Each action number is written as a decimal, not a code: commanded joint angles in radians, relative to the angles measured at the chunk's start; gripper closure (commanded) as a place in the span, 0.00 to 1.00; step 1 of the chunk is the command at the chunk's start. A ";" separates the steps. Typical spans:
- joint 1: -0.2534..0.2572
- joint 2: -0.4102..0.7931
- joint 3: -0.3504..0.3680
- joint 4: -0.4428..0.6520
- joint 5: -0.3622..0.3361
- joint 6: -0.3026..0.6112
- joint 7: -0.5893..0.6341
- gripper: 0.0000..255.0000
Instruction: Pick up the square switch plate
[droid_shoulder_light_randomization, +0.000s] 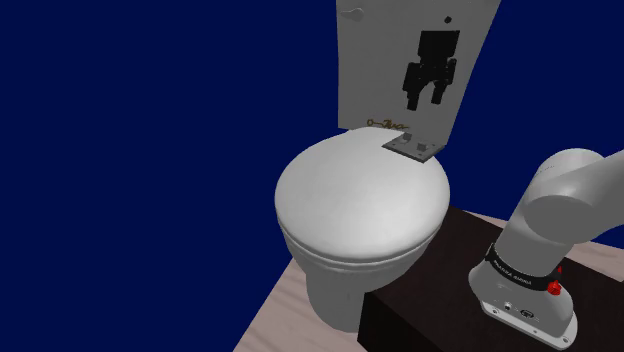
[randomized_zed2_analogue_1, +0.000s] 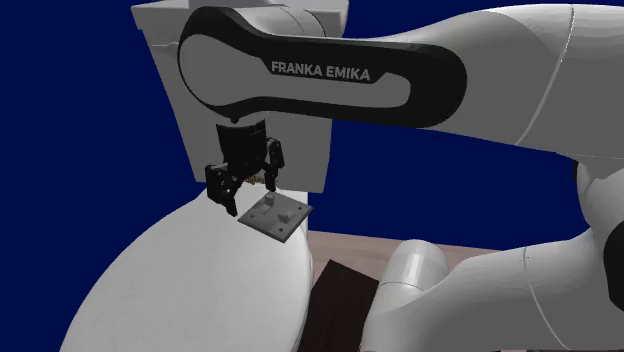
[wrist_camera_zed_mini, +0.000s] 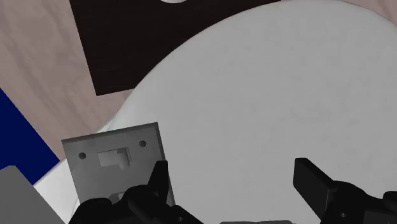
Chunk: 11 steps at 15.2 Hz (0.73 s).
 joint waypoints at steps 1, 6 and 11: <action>0.000 0.000 0.000 0.000 0.000 0.000 0.000 0.00; -0.023 0.032 -0.025 -0.103 -0.117 0.133 -0.085 0.00; -0.056 0.095 -0.057 -0.181 -0.242 0.284 -0.154 0.00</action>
